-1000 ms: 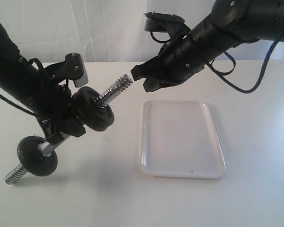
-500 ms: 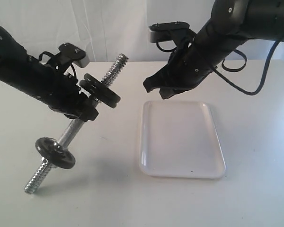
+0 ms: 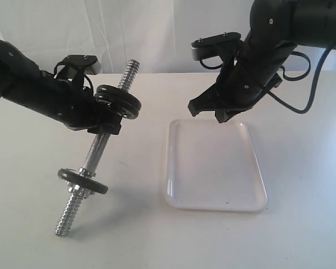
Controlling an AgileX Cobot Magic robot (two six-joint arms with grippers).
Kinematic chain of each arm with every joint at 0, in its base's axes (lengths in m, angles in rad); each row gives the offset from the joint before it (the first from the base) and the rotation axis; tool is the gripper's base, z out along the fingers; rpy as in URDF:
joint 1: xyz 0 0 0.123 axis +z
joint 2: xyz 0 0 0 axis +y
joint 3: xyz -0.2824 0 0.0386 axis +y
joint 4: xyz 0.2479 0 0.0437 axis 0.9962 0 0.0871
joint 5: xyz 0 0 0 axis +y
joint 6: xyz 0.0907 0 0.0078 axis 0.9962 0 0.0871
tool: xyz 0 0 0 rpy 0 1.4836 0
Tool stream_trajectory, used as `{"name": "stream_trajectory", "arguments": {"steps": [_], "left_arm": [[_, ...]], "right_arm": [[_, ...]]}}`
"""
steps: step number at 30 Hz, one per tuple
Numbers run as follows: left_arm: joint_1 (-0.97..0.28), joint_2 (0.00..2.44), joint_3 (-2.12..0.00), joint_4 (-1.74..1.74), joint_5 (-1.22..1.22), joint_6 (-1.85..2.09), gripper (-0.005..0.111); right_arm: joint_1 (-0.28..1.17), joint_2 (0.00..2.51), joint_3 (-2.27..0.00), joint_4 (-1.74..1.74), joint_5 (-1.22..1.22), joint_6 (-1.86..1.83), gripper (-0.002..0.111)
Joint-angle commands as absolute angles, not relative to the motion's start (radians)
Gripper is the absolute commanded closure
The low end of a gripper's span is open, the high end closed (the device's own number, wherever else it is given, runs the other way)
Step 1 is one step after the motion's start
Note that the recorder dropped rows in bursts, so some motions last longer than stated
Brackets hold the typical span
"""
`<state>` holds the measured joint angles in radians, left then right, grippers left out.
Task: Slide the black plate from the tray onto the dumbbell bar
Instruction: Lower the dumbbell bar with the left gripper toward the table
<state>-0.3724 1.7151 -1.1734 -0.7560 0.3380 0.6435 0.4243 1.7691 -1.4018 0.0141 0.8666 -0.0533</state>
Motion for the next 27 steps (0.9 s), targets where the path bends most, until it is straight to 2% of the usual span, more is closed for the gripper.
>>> {"name": "stream_trajectory", "arguments": {"steps": [1,27], "left_arm": [[-0.373,1.659,-1.223,-0.934,0.244,0.582,0.107],[-0.373,1.806,-1.306,-1.002,0.176,0.365,0.107]], "right_arm": [[0.418,1.761,-1.407,0.000,0.881,-0.046,0.108],[0.418,1.761,-1.407,0.006,0.911,-0.046,0.108]]}}
